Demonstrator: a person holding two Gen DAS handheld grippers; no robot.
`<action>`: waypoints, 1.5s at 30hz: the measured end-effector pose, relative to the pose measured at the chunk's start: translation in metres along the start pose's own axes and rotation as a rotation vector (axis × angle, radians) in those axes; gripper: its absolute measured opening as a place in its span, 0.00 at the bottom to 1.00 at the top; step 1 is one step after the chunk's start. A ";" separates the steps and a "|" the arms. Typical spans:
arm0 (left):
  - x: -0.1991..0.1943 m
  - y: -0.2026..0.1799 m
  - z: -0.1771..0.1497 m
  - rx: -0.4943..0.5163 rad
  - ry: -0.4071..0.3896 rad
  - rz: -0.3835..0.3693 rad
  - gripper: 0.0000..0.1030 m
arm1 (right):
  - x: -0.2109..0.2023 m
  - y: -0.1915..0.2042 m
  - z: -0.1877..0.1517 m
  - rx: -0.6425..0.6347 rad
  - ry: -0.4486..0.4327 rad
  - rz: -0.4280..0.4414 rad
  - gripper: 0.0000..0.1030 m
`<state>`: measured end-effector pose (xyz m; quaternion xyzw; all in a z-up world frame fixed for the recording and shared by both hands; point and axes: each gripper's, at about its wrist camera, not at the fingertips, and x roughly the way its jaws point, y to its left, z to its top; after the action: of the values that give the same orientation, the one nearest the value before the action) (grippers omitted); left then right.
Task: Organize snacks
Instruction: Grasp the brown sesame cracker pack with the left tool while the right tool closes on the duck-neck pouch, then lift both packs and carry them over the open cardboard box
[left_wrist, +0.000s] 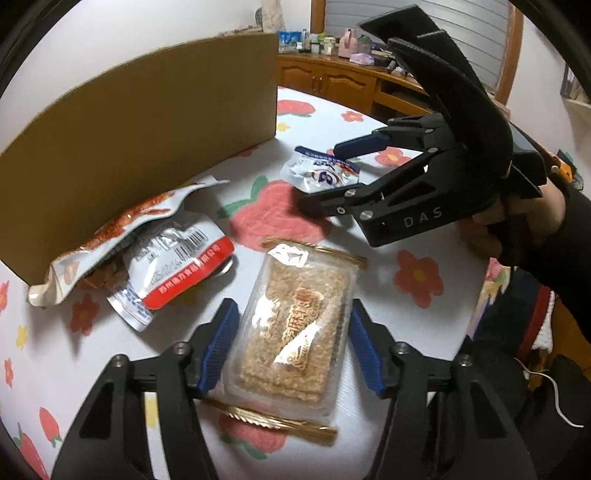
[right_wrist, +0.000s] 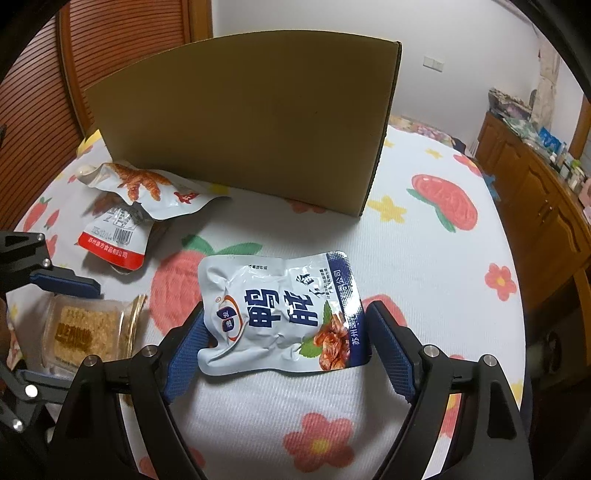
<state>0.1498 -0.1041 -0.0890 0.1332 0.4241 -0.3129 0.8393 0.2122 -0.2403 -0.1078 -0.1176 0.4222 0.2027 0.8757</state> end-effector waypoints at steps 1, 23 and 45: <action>0.000 0.000 0.000 -0.002 -0.003 0.003 0.48 | 0.000 0.000 0.000 0.000 -0.001 0.000 0.83; -0.037 0.020 -0.012 -0.121 -0.121 0.039 0.42 | -0.014 0.002 0.000 0.012 -0.055 0.002 0.75; -0.051 0.027 -0.009 -0.143 -0.157 0.053 0.42 | -0.048 -0.013 0.006 0.028 -0.093 -0.037 0.21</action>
<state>0.1380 -0.0579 -0.0548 0.0592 0.3746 -0.2690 0.8853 0.1954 -0.2617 -0.0655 -0.1035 0.3816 0.1856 0.8996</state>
